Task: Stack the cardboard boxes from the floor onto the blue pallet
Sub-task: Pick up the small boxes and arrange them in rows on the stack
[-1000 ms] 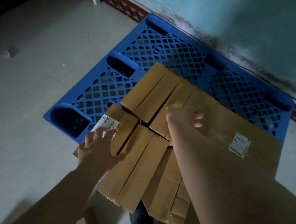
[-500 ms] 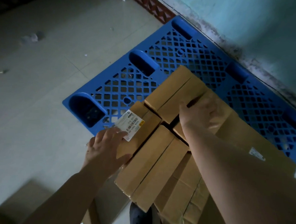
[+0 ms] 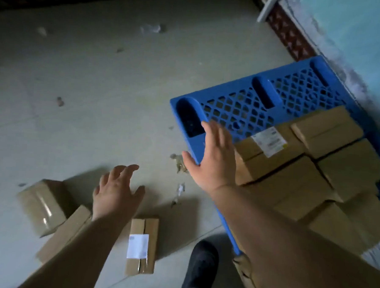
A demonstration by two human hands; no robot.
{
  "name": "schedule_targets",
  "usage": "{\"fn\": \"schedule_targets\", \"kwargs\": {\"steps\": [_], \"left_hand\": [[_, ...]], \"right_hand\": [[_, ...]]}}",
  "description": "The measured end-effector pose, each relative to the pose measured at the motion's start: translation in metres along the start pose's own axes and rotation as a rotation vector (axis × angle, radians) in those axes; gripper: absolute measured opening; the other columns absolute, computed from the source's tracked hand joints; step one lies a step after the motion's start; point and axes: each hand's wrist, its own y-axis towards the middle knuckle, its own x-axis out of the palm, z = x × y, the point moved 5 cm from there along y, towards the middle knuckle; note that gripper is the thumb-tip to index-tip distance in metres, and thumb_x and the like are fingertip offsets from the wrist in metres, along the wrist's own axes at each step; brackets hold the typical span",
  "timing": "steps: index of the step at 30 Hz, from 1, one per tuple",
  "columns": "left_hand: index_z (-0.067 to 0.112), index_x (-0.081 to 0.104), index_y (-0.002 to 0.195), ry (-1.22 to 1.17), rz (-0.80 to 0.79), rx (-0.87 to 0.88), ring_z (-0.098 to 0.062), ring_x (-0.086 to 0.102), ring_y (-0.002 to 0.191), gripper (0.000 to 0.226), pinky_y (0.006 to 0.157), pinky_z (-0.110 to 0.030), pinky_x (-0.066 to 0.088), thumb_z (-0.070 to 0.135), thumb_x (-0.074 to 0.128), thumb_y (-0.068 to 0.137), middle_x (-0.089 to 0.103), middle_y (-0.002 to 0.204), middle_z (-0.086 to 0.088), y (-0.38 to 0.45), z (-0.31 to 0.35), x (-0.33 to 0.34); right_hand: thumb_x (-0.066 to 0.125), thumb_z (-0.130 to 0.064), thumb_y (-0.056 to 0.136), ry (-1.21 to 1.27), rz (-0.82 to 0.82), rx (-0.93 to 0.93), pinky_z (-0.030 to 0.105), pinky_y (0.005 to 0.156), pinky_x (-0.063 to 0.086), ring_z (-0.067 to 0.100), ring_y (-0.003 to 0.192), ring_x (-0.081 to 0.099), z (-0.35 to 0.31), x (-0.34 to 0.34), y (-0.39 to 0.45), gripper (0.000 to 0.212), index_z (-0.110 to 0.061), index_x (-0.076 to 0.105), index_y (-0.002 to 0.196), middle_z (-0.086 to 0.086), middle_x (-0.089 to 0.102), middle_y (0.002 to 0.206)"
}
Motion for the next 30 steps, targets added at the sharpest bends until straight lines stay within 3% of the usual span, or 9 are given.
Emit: {"fn": "schedule_targets", "kwargs": {"steps": [7, 10, 13, 16, 18, 21, 24, 27, 30], "left_hand": [[0.026, 0.046, 0.13, -0.012, -0.034, -0.29, -0.032, 0.04, 0.12, 0.056, 0.096, -0.046, 0.035, 0.031, 0.065, 0.078, 0.046, 0.136, -0.006, -0.078, -0.192, 0.013], [0.025, 0.044, 0.131, -0.04, -0.038, -0.339, -0.033, 0.04, 0.12, 0.057, 0.096, -0.047, 0.036, 0.031, 0.065, 0.079, 0.044, 0.138, -0.008, -0.099, -0.242, 0.041], [0.024, 0.045, 0.131, -0.085, -0.016, -0.364, -0.033, 0.041, 0.119, 0.055, 0.096, -0.047, 0.037, 0.03, 0.064, 0.079, 0.045, 0.137, -0.009, -0.111, -0.275, 0.075], [0.025, 0.044, 0.131, -0.09, -0.053, -0.384, -0.031, 0.04, 0.121, 0.055, 0.097, -0.044, 0.035, 0.033, 0.062, 0.08, 0.046, 0.136, -0.006, -0.123, -0.298, 0.116], [0.025, 0.043, 0.132, -0.089, -0.072, -0.389, -0.029, 0.039, 0.122, 0.055, 0.098, -0.043, 0.035, 0.034, 0.061, 0.081, 0.045, 0.137, -0.005, -0.13, -0.31, 0.143], [0.026, 0.043, 0.132, -0.145, -0.064, -0.441, -0.029, 0.039, 0.123, 0.055, 0.096, -0.042, 0.035, 0.033, 0.061, 0.08, 0.045, 0.137, -0.004, -0.142, -0.323, 0.172], [0.028, 0.039, 0.134, -0.166, -0.073, -0.464, -0.027, 0.037, 0.124, 0.058, 0.095, -0.04, 0.034, 0.032, 0.061, 0.08, 0.044, 0.137, -0.002, -0.15, -0.325, 0.191], [0.031, 0.036, 0.135, -0.171, -0.099, -0.462, -0.024, 0.036, 0.125, 0.059, 0.095, -0.038, 0.033, 0.033, 0.059, 0.08, 0.045, 0.135, 0.001, -0.154, -0.323, 0.204], [0.034, 0.036, 0.134, -0.162, -0.108, -0.427, -0.023, 0.036, 0.125, 0.058, 0.097, -0.038, 0.033, 0.034, 0.058, 0.081, 0.046, 0.135, 0.002, -0.148, -0.315, 0.205]], "right_hand": [[0.064, -0.053, 0.075, -0.118, -0.442, 0.218, 0.036, 0.102, 0.032, 0.025, 0.131, 0.03, -0.048, 0.155, -0.111, 0.085, -0.015, 0.026, 0.141, 0.006, 0.031, 0.145], [0.069, -0.058, 0.068, -0.202, -0.688, 0.34, 0.038, 0.1, 0.034, 0.027, 0.131, 0.031, -0.043, 0.221, -0.156, 0.098, -0.018, 0.019, 0.143, 0.007, 0.028, 0.145], [0.076, -0.058, 0.062, -0.201, -0.821, 0.476, 0.037, 0.104, 0.034, 0.027, 0.133, 0.032, -0.028, 0.279, -0.195, 0.11, -0.017, 0.015, 0.144, 0.01, 0.029, 0.146], [0.082, -0.052, 0.055, -0.165, -0.803, 0.613, 0.035, 0.099, 0.038, 0.027, 0.126, 0.042, -0.006, 0.322, -0.228, 0.111, -0.016, 0.021, 0.14, 0.009, 0.036, 0.141], [0.084, -0.052, 0.053, -0.171, -0.792, 0.693, 0.039, 0.099, 0.039, 0.029, 0.126, 0.042, 0.006, 0.346, -0.249, 0.12, -0.02, 0.012, 0.144, 0.007, 0.033, 0.144], [0.079, -0.058, 0.055, -0.288, -0.819, 0.738, 0.052, 0.104, 0.032, 0.036, 0.135, 0.025, 0.015, 0.373, -0.273, 0.133, -0.025, -0.011, 0.146, 0.006, 0.011, 0.153], [0.079, -0.057, 0.055, -0.323, -0.754, 0.771, 0.057, 0.108, 0.023, 0.039, 0.138, 0.012, 0.021, 0.387, -0.278, 0.137, -0.026, -0.02, 0.143, 0.013, 0.001, 0.154], [0.08, -0.045, 0.058, -0.184, -0.618, 0.873, 0.053, 0.101, 0.035, 0.037, 0.127, 0.032, 0.032, 0.392, -0.274, 0.13, -0.029, -0.017, 0.144, 0.014, 0.02, 0.145], [0.077, -0.035, 0.055, -0.05, -0.529, 0.938, 0.033, 0.084, 0.04, 0.031, 0.113, 0.048, 0.041, 0.385, -0.265, 0.126, -0.032, -0.011, 0.145, 0.01, 0.036, 0.136]]}}
